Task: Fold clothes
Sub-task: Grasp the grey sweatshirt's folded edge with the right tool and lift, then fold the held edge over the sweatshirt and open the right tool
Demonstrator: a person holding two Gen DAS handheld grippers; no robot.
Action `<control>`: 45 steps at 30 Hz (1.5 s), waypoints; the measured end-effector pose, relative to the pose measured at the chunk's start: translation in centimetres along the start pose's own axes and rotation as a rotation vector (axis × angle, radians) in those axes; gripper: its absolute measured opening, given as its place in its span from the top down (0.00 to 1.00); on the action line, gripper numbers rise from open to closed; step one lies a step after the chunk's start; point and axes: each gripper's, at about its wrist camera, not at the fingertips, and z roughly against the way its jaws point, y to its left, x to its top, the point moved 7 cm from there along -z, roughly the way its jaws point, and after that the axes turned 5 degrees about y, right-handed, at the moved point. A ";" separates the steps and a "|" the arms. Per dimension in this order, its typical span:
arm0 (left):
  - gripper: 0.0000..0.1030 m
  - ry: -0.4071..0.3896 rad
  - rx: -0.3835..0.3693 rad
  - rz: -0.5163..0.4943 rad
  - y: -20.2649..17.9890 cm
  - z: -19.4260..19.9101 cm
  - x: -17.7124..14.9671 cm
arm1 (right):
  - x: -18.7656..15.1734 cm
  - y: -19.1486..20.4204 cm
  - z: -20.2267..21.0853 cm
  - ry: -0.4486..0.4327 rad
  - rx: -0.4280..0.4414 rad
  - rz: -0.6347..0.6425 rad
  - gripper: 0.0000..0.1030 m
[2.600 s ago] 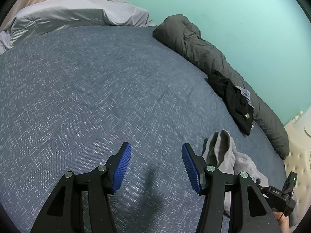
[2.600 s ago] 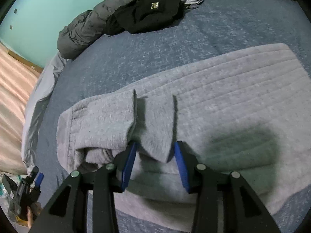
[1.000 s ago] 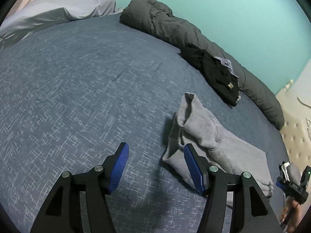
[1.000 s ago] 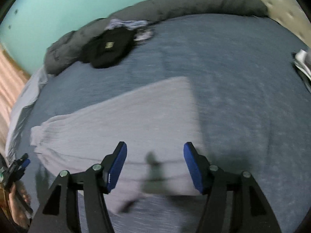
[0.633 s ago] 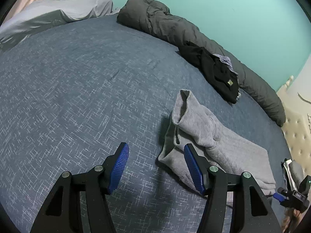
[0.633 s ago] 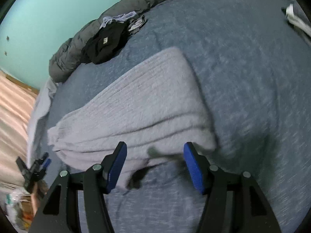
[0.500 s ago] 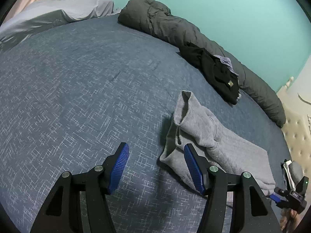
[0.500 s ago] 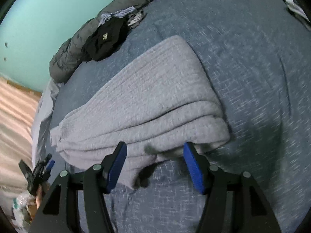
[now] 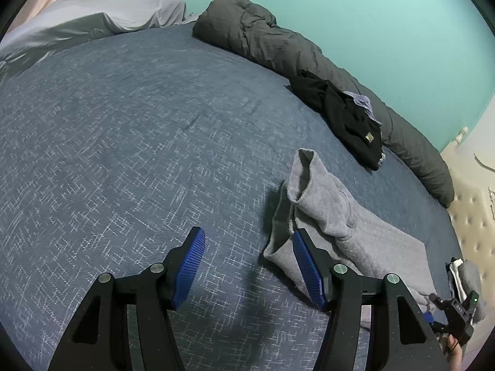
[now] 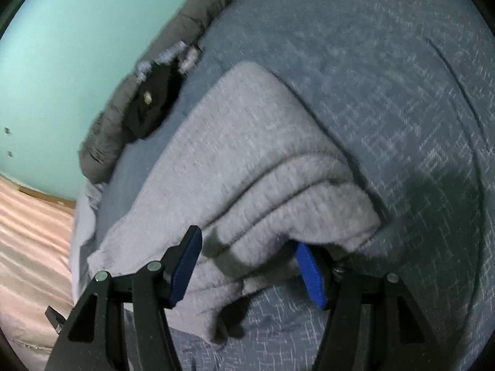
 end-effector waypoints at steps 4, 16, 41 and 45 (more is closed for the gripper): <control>0.39 0.002 0.001 0.003 0.0 -0.1 0.0 | 1.4 0.6 0.5 -0.042 0.033 0.004 0.40; 0.39 0.010 0.004 -0.012 -0.2 -0.4 -0.2 | 3.4 0.3 -1.7 -0.064 0.026 -0.075 0.40; 0.39 0.021 0.004 -0.034 -1.0 -0.9 -0.5 | 4.9 -3.2 1.5 -0.141 -0.106 -0.069 0.83; 0.39 0.022 0.002 -0.045 -1.6 -1.1 -0.5 | 3.9 -3.4 2.1 -0.122 -0.104 -0.067 0.69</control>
